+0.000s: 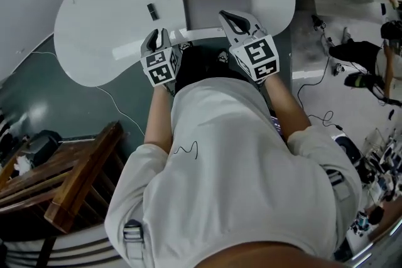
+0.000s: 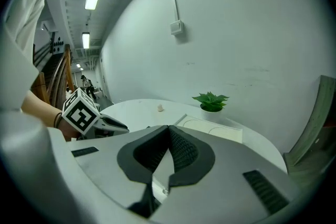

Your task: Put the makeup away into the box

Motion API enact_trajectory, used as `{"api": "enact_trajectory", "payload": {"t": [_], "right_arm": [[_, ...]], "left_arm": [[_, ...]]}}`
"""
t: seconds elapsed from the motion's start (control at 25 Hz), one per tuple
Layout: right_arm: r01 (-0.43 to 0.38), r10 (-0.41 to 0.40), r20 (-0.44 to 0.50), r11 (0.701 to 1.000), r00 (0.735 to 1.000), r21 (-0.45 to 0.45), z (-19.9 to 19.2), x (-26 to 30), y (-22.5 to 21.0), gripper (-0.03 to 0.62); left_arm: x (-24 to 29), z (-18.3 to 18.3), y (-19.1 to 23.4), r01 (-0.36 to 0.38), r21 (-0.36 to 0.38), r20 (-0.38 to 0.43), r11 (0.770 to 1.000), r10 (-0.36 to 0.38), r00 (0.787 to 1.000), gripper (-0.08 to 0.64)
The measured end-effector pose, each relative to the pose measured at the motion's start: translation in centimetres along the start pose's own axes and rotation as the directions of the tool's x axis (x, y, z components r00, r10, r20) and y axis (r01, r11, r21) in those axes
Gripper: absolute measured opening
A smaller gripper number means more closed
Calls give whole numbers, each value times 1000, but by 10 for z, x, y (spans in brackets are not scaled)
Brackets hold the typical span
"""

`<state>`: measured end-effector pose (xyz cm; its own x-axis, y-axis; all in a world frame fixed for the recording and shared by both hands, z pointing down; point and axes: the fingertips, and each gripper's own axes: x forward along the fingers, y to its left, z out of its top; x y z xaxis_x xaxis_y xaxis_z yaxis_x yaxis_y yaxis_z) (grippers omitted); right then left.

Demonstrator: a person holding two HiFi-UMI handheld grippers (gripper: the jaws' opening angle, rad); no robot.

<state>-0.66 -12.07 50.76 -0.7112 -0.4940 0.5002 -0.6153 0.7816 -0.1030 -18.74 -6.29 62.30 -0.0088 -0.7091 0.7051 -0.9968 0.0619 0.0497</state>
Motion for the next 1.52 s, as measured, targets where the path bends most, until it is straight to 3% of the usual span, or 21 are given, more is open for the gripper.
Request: {"api": "enact_trajectory", "payload": {"t": [0.4, 0.72, 1.12, 1.32, 1.52], "right_arm": [[-10, 11, -132, 1000, 991, 11, -22, 49, 20, -2], [61, -55, -177, 998, 983, 31, -24, 53, 15, -2], [155, -134, -156, 980, 979, 127, -18, 50, -7, -2], [195, -171, -151, 967, 974, 166, -13, 57, -14, -2], [229, -202, -145, 953, 969, 201, -6, 66, -19, -2]], "left_arm": [[70, -29, 35, -4, -60, -104, 998, -2, 995, 120], [98, -29, 56, 12, -53, -138, 999, -19, 990, 186], [117, -22, 54, 99, 80, -227, 992, -79, 971, 168], [118, -18, 52, 215, 166, -264, 962, -166, 950, 136], [121, -14, 51, 357, 331, -285, 873, -269, 920, 121]]}}
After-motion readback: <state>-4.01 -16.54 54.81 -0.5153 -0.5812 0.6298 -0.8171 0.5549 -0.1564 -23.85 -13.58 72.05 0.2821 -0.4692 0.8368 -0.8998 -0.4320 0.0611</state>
